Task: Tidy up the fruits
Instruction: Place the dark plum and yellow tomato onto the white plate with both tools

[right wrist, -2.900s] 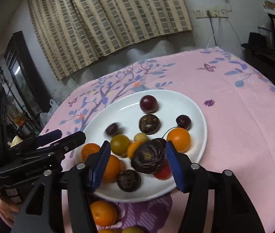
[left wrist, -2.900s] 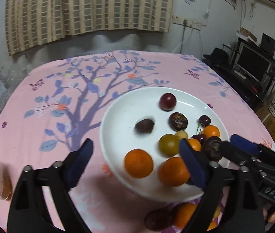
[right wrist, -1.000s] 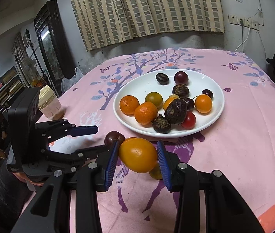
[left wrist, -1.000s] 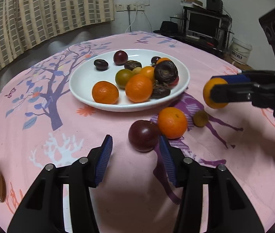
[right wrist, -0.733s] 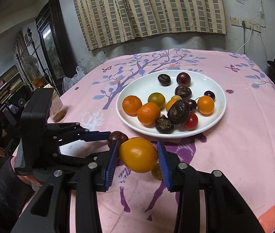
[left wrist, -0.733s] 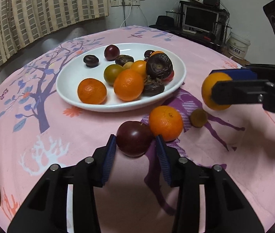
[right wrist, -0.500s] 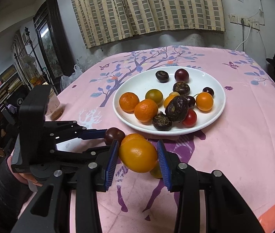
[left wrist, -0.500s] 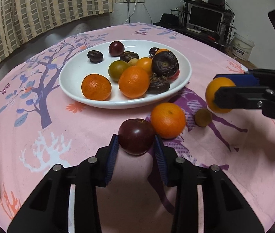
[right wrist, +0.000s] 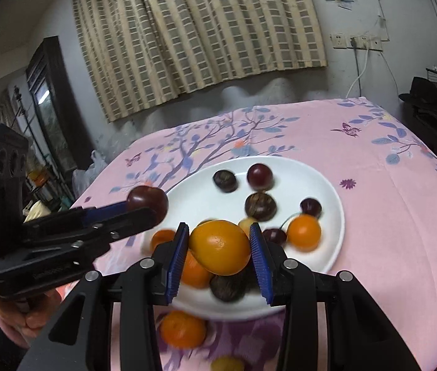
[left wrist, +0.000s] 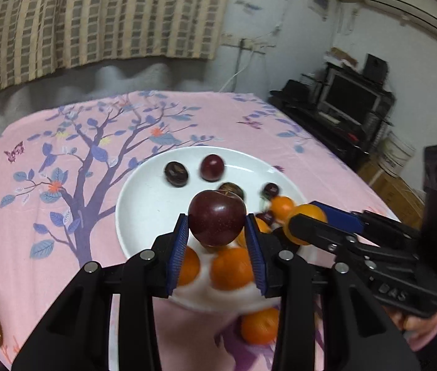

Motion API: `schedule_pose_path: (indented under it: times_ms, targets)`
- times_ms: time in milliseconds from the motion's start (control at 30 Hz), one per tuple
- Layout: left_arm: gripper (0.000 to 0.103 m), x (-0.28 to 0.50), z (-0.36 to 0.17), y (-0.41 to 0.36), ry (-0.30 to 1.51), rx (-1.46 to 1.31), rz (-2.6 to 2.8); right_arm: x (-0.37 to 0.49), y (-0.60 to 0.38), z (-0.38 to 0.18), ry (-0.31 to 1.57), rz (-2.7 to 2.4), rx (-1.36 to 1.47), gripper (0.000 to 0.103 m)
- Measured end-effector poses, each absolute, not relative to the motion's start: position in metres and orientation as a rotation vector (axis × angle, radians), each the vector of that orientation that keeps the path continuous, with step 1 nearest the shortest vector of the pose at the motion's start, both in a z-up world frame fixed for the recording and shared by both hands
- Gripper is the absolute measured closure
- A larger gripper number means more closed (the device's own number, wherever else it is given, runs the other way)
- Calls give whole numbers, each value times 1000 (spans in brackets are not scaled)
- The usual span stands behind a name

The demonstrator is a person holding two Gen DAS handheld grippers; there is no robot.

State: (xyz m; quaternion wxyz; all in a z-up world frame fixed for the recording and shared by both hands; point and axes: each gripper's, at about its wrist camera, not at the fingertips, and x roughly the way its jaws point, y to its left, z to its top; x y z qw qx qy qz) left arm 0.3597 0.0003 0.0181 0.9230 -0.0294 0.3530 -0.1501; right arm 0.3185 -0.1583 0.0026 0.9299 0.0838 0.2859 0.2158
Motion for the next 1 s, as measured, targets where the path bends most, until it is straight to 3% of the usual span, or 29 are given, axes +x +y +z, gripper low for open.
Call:
schedule_pose_path:
  times_ms: [33, 67, 100, 167, 233, 367, 633, 1000]
  targets:
    - [65, 371, 13, 0, 741, -55, -274, 328, -159, 1, 589, 430, 177, 61]
    - [57, 381, 7, 0, 761, -47, -223, 335, -159, 0, 592, 419, 186, 57]
    - [39, 385, 4, 2, 764, -45, -182, 342, -160, -2, 599, 413, 195, 52]
    - [20, 380, 7, 10, 719, -76, -133, 344, -164, -2, 601, 406, 203, 45]
    - [9, 369, 13, 17, 696, -106, -107, 335, -166, 4, 579, 398, 160, 40]
    - [7, 344, 20, 26, 721, -106, -61, 315, -169, 12, 568, 403, 125, 30]
    - [5, 261, 4, 45, 682, -124, 73, 269, -166, -13, 672, 497, 20, 30]
    - [5, 255, -7, 61, 738, -161, 149, 243, -156, -39, 743, 483, -66, 30]
